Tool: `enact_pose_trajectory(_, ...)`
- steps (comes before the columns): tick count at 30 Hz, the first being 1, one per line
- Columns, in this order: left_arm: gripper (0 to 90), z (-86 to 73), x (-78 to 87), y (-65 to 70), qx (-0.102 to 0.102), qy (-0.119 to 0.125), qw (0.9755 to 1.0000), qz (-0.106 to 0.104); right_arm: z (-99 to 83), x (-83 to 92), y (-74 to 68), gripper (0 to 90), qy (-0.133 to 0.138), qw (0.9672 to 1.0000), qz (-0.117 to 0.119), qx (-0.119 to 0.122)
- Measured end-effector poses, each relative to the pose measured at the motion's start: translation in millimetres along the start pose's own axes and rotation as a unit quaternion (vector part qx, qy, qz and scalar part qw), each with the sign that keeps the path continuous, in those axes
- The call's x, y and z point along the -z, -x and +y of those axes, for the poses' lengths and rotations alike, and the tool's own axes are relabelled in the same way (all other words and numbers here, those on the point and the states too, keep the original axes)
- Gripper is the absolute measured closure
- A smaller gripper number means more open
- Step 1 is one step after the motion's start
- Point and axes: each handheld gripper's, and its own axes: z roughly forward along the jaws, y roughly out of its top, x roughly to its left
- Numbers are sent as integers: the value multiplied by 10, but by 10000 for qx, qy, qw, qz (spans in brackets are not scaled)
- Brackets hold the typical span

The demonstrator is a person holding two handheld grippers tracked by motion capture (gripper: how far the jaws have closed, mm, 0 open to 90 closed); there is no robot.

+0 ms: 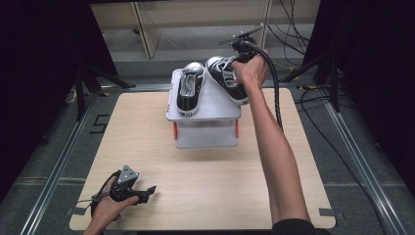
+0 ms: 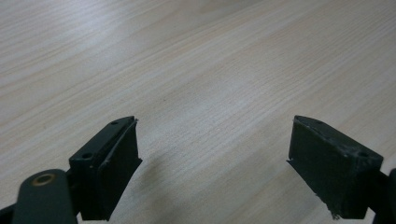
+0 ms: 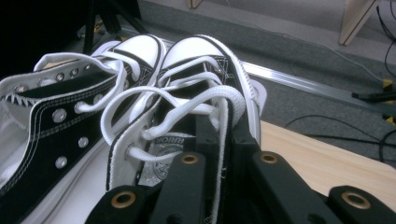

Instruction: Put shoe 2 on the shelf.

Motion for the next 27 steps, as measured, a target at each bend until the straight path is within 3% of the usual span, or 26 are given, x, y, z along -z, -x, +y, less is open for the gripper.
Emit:
enact_pose_trajectory(5,154,5,-1,-19,-79,9,10000,-12,-9,-102,-67,870,-35,9998,-119,-156)
enact_pose_trajectory(7,154,7,0,-22,-127,-8,9999,-20,-22,-120,-73,868,-48,9997,-209,-101)
enact_pose_trajectory(11,154,8,-4,4,-66,-26,10000,-4,-48,-103,-61,864,-137,9995,-143,-238)
enact_pose_trajectory(13,154,12,-7,-2,-140,-33,9999,-8,-65,-122,-62,862,-198,9994,-271,-89)
enact_pose_trajectory(16,154,10,-10,2,-108,-57,9999,-31,-69,-112,-74,860,-190,9995,-197,-170)
enact_pose_trajectory(18,154,9,-13,7,-68,-76,9999,-37,-59,-97,-80,856,-139,9996,-10,-227)
enact_pose_trajectory(19,154,10,-16,4,-87,-84,9999,-29,-61,-93,-101,854,-125,9991,87,-408)
enact_pose_trajectory(21,154,4,-20,17,-6,-83,10000,-52,-57,-91,-113,855,-96,9989,174,-420)
enact_pose_trajectory(23,154,9,-18,0,-169,-82,9998,-38,-53,-89,-119,856,-73,9983,250,-517)
enact_pose_trajectory(24,154,7,-18,3,-153,-68,9999,-42,-54,-91,-125,856,-69,9978,274,-592)
enact_pose_trajectory(27,154,6,-13,9,-69,-53,9999,-50,-53,-92,-134,856,-24,9984,271,-504)
